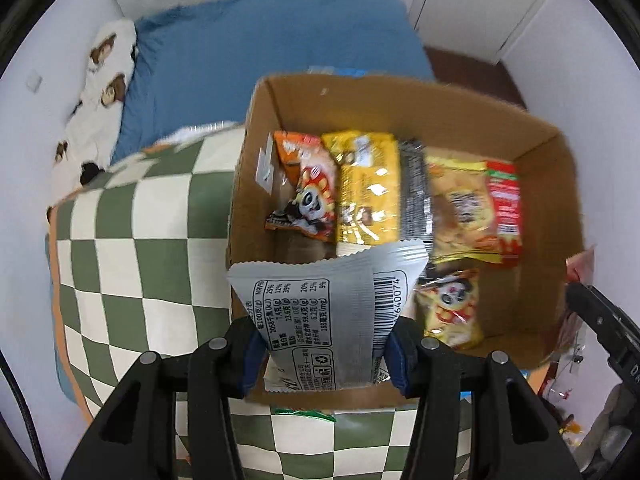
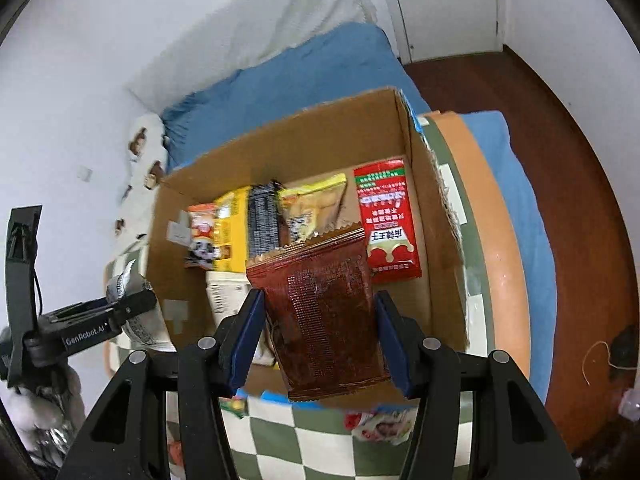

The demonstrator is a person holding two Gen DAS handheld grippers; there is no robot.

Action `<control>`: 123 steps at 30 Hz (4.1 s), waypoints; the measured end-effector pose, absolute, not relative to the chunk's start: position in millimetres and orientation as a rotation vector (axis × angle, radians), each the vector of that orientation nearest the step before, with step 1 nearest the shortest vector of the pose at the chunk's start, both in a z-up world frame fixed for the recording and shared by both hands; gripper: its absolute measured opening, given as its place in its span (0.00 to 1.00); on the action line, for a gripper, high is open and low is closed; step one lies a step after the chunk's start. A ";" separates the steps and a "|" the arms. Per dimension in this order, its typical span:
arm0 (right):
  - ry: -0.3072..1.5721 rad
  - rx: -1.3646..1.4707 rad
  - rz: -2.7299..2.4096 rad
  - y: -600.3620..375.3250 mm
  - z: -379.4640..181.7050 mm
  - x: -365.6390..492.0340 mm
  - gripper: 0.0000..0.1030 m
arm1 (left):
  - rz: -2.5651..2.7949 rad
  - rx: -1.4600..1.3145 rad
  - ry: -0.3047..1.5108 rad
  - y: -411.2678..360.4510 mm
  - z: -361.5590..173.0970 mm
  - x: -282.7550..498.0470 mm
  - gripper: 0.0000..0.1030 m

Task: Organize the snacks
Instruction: 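Carry both packets into the box and open both tools to release them, then move both tools back down toward the snacks left on the mat, then grasp the green watermelon candy bag with the left tool while the right tool grasps the red packet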

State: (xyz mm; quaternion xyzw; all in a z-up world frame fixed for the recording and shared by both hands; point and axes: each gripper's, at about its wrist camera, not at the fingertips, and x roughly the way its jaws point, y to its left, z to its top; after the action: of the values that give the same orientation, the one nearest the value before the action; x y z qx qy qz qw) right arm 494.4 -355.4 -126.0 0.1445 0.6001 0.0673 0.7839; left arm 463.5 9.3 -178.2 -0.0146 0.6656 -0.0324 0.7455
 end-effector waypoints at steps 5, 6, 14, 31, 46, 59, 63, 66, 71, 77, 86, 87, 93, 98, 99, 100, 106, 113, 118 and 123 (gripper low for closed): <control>1.363 0.303 0.106 -354.2 -155.2 503.2 0.56 | -0.053 -0.009 1.534 10.5 -210.2 469.7 0.46; 1.371 0.305 0.099 -354.7 -158.9 503.5 0.56 | -0.052 -0.015 1.544 10.4 -213.6 469.9 0.46; 1.507 0.246 0.066 -351.1 -192.3 512.2 0.83 | -0.096 -0.116 1.629 13.3 -247.5 466.0 0.73; 1.477 0.118 0.073 -342.5 -180.2 495.1 0.90 | -0.067 -0.092 1.480 -4.1 -217.9 432.0 0.85; 1.264 0.040 0.107 -338.4 -125.7 435.7 0.90 | -0.025 -0.041 1.172 -8.1 -152.2 359.2 0.85; 1.064 0.036 0.104 -340.5 -56.4 376.2 0.91 | -0.025 -0.012 0.948 -17.4 -88.2 297.9 0.85; 1.017 0.030 0.110 -338.8 -40.6 359.7 0.91 | -0.025 -0.015 0.900 -16.9 -72.9 282.8 0.85; 0.991 0.030 0.108 -337.4 -32.1 349.9 0.93 | -0.025 -0.028 0.878 -16.4 -65.2 274.6 0.85; 0.963 0.039 0.104 -336.7 -22.8 340.8 0.93 | -0.020 -0.039 0.851 -15.4 -58.8 266.7 0.85; 0.955 0.064 0.097 -339.8 -23.8 335.8 0.95 | -0.030 -0.021 0.825 -18.4 -56.8 263.6 1.00; 1.141 0.196 0.061 -365.5 -102.7 346.8 0.95 | 0.039 -0.027 0.930 9.8 -109.1 269.8 1.00; 1.175 0.202 0.059 -367.6 -118.6 349.8 0.95 | 0.056 -0.026 0.960 17.6 -122.2 270.6 1.00; 1.364 0.277 0.031 -382.1 -209.9 359.8 0.94 | 0.129 -0.017 1.144 52.2 -194.4 276.9 1.00; 1.427 0.327 0.039 -385.2 -248.1 357.9 0.78 | 0.097 -0.079 1.251 59.0 -231.6 287.2 1.00; 1.436 0.317 0.030 -383.8 -251.1 356.4 0.73 | 0.085 -0.082 1.272 56.5 -239.3 290.8 1.00; 1.435 0.311 0.025 -383.3 -250.6 356.0 0.73 | 0.063 -0.085 1.293 51.7 -247.0 295.6 1.00; 1.317 0.357 0.076 -376.3 -220.9 360.3 0.80 | -0.072 -0.031 1.386 18.3 -281.9 325.7 1.00; 1.381 0.288 0.096 -343.4 -244.8 393.2 0.78 | -0.092 -0.009 1.416 -0.1 -306.8 342.8 0.56; 1.408 0.345 0.098 -341.9 -263.9 391.3 0.42 | -0.085 -0.040 1.410 6.7 -310.0 315.5 0.49; 1.405 0.318 0.158 -335.2 -252.3 366.2 0.41 | -0.084 -0.075 1.435 9.3 -314.1 267.0 0.49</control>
State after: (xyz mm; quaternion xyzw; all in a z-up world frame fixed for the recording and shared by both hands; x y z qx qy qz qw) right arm 366.1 -335.2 -252.3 0.1453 0.6425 0.0724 0.7489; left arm 267.0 9.3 -314.1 -0.0342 0.6571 -0.0385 0.7521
